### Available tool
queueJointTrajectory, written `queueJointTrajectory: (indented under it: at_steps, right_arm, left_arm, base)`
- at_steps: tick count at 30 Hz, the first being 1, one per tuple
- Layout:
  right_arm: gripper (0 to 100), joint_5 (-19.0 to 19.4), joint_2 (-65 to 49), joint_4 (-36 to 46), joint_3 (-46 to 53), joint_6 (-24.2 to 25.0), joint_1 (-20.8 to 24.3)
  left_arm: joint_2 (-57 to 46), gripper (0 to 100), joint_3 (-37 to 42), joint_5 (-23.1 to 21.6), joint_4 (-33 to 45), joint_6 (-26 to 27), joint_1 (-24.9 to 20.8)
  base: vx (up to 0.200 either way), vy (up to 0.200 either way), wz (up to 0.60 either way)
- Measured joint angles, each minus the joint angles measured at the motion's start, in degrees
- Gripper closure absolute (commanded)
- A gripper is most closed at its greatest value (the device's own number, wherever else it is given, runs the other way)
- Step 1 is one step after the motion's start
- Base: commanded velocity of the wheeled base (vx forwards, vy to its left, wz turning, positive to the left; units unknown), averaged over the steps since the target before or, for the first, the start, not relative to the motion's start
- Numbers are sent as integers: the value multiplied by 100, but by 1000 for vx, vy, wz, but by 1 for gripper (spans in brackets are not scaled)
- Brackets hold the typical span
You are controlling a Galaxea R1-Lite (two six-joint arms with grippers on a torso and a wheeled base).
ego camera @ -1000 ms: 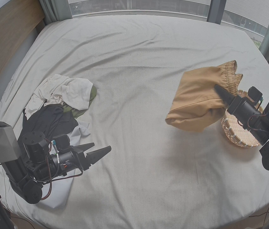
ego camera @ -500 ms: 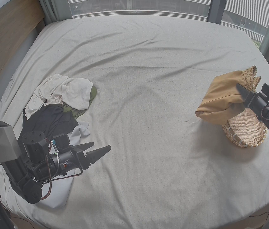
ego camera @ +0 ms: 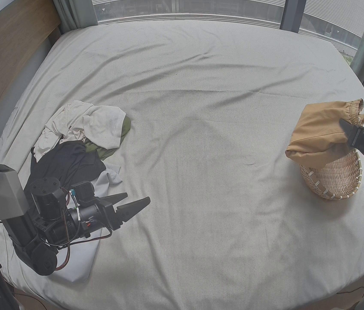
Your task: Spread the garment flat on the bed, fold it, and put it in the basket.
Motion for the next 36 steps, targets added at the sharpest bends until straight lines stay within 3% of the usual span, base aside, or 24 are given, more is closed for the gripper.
queueJointTrajectory:
  at_steps: [12,13,27,36]
  right_arm:
    - [100,-2,55,233,46,-271,-553]
    - [0,-2,68,233,46,-273,-557]
    - [0,0,11,263,111,-307,-540]
    - [0,2,-1064,1459,94,-310,-236]
  left_arm:
    - [2,0,9,0,0,0,0]
    - [2,0,9,0,0,-2,0]
    - [2,0,0,0,2,-6,11]
    - [2,0,-2,0,0,-9,16]
  base:
    - [0,0,0]
    - [0,0,0]
    - [0,0,0]
    - [0,0,0]
